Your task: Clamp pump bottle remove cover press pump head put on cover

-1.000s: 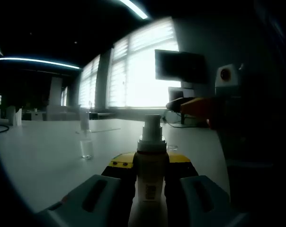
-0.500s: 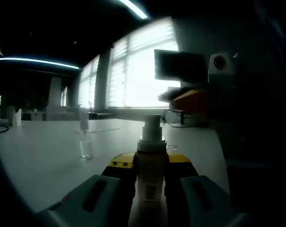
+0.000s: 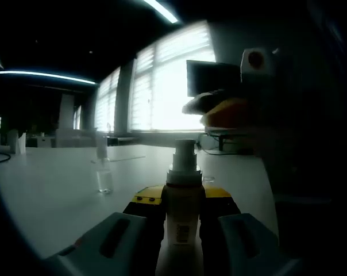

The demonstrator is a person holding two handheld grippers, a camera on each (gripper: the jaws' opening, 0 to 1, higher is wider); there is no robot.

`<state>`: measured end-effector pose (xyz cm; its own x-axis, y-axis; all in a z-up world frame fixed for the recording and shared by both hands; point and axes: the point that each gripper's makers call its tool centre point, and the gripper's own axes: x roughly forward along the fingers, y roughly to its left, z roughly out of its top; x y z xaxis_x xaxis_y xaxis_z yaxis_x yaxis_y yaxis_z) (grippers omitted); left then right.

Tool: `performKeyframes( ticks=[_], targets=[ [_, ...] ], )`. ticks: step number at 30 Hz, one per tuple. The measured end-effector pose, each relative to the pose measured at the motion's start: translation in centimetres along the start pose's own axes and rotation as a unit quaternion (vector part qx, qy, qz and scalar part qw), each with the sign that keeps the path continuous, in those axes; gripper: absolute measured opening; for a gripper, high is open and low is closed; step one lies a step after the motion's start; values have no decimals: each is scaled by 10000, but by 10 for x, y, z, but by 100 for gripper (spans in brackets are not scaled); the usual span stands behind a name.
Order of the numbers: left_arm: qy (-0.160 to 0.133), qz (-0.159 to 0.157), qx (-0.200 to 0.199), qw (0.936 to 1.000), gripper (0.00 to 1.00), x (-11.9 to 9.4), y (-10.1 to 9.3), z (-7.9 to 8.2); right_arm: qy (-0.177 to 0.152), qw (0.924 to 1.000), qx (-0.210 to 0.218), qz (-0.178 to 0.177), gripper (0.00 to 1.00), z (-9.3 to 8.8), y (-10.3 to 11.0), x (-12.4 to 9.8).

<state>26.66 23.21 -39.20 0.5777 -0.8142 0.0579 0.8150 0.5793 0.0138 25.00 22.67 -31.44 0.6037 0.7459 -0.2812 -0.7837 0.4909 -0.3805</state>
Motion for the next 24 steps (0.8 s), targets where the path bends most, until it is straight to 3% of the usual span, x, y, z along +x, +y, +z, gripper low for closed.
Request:
performKeyframes(
  ticks=[4, 12, 17, 24],
  targets=[
    [0, 1, 2, 10000, 13, 0, 0, 0, 304, 9977, -561, 242, 18, -4, 4, 4],
    [1, 3, 1, 10000, 13, 0, 0, 0, 518, 9919, -1008, 573, 14, 2, 5, 9],
    [2, -9, -5, 10000, 13, 0, 0, 0, 801, 9819, -1348, 1061, 12, -1, 14, 14],
    [4, -7, 19, 10000, 13, 0, 0, 0, 934, 9715, -1703, 1356, 9, 7, 10, 20]
  ],
)
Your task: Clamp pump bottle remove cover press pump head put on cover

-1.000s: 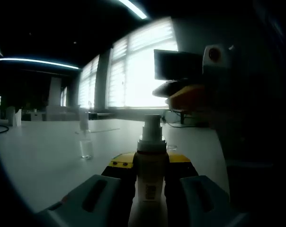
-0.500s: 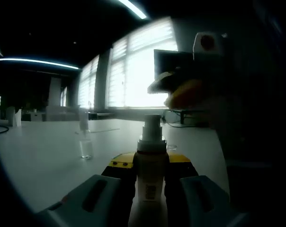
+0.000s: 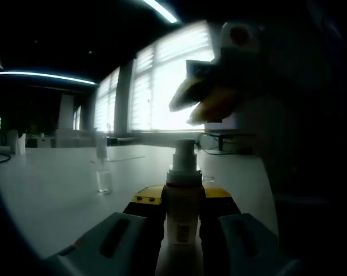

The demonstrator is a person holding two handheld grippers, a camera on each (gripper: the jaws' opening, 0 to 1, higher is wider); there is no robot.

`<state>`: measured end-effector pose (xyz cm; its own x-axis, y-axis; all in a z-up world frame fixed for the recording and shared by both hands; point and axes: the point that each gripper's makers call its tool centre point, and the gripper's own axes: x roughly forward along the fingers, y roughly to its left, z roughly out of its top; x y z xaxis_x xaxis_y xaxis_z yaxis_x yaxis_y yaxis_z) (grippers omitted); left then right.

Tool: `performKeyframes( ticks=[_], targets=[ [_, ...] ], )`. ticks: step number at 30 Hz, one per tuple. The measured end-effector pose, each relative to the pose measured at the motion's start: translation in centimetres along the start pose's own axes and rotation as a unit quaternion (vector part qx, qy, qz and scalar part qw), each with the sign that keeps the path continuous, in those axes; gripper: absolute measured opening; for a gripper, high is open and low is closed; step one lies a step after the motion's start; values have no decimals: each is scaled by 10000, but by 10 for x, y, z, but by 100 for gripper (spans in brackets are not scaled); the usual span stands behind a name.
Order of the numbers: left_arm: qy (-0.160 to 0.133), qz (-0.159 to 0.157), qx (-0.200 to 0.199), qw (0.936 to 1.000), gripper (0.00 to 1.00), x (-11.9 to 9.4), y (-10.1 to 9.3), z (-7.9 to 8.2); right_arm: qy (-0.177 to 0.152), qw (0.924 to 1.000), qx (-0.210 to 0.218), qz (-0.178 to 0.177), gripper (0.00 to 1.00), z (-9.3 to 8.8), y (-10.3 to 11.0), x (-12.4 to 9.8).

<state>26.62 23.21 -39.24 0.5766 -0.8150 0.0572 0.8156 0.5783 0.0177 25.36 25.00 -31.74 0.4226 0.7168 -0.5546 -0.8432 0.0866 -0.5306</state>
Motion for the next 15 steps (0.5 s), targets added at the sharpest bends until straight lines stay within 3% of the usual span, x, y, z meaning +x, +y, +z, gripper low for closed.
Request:
performKeyframes(
  ticks=[10, 15],
  targets=[
    [1, -6, -11, 10000, 13, 0, 0, 0, 272, 9973, -435, 529, 3, -4, 1, -1],
    [3, -5, -5, 10000, 13, 0, 1, 0, 292, 9968, -363, 650, 2, -2, -6, 1]
  ],
)
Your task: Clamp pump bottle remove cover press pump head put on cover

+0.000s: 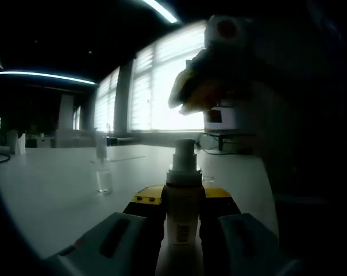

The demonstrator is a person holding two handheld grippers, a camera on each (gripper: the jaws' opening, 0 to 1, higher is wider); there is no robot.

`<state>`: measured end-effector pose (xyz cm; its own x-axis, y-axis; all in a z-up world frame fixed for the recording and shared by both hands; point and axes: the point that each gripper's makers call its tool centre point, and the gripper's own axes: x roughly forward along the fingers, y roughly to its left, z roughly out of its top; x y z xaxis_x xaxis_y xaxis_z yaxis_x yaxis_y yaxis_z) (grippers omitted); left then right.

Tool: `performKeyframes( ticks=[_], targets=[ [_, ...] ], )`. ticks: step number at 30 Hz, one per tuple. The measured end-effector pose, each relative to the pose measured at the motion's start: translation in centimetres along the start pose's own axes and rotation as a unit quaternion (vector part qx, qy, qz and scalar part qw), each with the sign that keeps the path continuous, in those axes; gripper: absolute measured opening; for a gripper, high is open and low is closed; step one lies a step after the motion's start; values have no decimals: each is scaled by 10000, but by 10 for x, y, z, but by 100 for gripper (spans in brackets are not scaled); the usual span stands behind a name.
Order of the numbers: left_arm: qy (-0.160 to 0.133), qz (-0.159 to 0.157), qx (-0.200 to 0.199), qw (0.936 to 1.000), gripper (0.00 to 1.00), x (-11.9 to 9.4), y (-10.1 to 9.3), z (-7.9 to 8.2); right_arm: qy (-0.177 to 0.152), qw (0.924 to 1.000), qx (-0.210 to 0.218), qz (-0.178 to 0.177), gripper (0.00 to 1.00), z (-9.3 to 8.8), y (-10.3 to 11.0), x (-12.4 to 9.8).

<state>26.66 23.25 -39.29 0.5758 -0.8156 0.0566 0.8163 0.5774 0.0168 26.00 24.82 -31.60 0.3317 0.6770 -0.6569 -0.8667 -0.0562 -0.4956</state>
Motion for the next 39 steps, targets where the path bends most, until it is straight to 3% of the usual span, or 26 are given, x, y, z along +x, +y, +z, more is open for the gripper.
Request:
performKeyframes(
  ticks=[8, 13, 29, 39],
  targets=[
    [1, 9, 1, 10000, 13, 0, 1, -1, 265, 9984, -290, 419, 2, 5, 3, 4],
    [0, -7, 3, 10000, 13, 0, 0, -1, 516, 9924, -422, 1035, 3, 6, 17, 8],
    [0, -27, 22, 10000, 13, -1, 0, -1, 836, 9833, -597, 1501, 0, 5, 22, 13],
    [2, -19, 27, 10000, 13, -1, 0, -1, 1183, 9696, -929, 1930, 0, 3, 29, 19]
  ],
)
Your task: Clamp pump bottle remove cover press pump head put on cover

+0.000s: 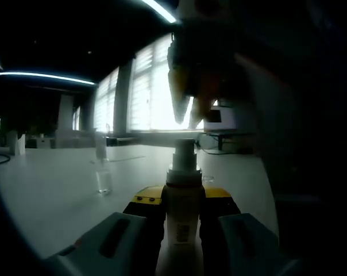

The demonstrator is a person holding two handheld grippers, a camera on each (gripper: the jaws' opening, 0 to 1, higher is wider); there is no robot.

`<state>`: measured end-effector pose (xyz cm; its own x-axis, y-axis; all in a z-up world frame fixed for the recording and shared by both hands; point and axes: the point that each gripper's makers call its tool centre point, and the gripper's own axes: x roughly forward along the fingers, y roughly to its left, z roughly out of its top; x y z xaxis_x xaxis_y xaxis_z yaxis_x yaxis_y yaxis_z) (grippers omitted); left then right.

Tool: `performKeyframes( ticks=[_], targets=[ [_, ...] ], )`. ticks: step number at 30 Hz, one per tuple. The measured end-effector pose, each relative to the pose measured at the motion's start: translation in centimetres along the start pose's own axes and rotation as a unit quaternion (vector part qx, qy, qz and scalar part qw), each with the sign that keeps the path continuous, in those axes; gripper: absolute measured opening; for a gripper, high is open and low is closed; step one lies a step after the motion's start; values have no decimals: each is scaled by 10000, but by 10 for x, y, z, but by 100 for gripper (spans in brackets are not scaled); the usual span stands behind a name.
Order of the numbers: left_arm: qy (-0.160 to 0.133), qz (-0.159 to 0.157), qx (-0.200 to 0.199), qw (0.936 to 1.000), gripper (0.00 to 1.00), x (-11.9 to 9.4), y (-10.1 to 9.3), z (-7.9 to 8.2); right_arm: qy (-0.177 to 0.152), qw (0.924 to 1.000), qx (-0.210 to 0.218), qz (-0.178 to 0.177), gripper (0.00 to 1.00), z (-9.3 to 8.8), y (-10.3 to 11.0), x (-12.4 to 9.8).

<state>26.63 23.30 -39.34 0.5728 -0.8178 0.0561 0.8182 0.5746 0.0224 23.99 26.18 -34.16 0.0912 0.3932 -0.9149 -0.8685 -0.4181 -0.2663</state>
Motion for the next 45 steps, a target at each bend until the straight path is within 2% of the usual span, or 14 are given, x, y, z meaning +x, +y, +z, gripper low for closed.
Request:
performKeyframes(
  ticks=[5, 18, 24, 45],
  targets=[
    [-1, -1, 2, 10000, 13, 0, 0, 0, 119, 9997, -226, 49, 0, -2, 0, 2],
    [0, -10, 8, 10000, 13, 0, -1, 1, 235, 9991, -318, 132, 0, -4, -1, 6],
    [-1, -7, 5, 10000, 13, 0, 0, 1, 340, 9984, -353, 277, 0, -2, -1, 7],
    [36, 15, -76, 10000, 13, 0, 2, 0, 815, 9929, -138, 858, 0, -4, -4, 12]
  ],
)
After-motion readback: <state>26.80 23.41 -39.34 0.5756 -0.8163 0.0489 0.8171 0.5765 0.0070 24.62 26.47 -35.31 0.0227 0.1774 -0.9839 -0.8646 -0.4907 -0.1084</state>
